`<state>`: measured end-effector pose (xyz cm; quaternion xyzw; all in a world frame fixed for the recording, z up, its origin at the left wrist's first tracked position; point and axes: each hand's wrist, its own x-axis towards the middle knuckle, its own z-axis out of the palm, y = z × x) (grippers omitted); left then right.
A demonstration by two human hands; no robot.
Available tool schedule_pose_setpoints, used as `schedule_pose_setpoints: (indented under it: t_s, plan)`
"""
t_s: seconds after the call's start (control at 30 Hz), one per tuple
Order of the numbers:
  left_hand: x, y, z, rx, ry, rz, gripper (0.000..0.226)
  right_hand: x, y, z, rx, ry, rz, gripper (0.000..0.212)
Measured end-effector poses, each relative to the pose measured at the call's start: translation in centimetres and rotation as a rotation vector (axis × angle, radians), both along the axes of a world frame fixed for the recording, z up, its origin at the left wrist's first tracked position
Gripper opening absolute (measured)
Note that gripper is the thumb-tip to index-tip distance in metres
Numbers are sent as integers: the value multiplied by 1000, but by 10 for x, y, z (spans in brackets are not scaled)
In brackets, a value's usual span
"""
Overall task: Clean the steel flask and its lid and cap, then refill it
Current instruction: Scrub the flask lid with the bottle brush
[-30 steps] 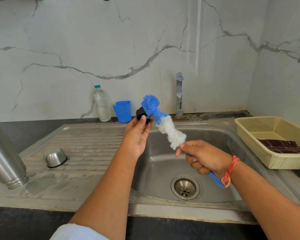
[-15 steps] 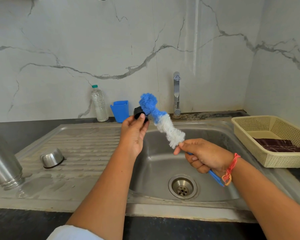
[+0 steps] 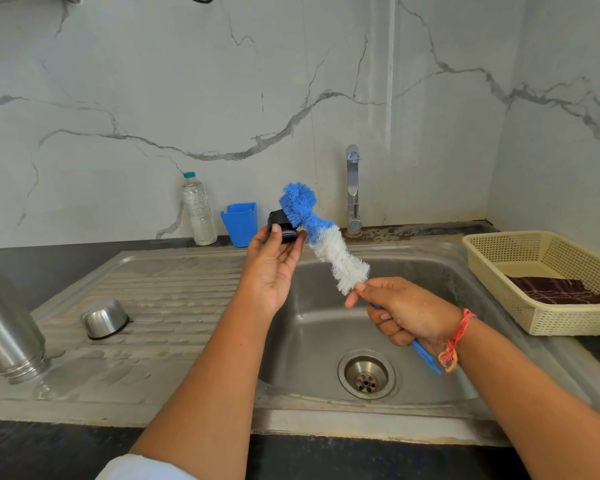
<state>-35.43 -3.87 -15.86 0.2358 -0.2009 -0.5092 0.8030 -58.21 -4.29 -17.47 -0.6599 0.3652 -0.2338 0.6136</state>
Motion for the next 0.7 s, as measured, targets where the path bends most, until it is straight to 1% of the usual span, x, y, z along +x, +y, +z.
schedule_pose_setpoints:
  t_s: [0.17,0.33,0.5,0.6,0.7]
  plan:
    - [1,-2,1,-10,45,-6,31,-1,-1,-1,14,-26,-7,35]
    - [4,0,2,51,29,-18,34,-1,-1,-1,17,-15,1,34]
    - [4,-1,1,99,28,28,20,-4,0,0,53,34,48,33]
    - [6,-2,-1,88,-29,53,20,-3,2,1,39,60,79,33]
    - [1,0,0,91,-129,-24,18,-4,0,3,33,30,48,33]
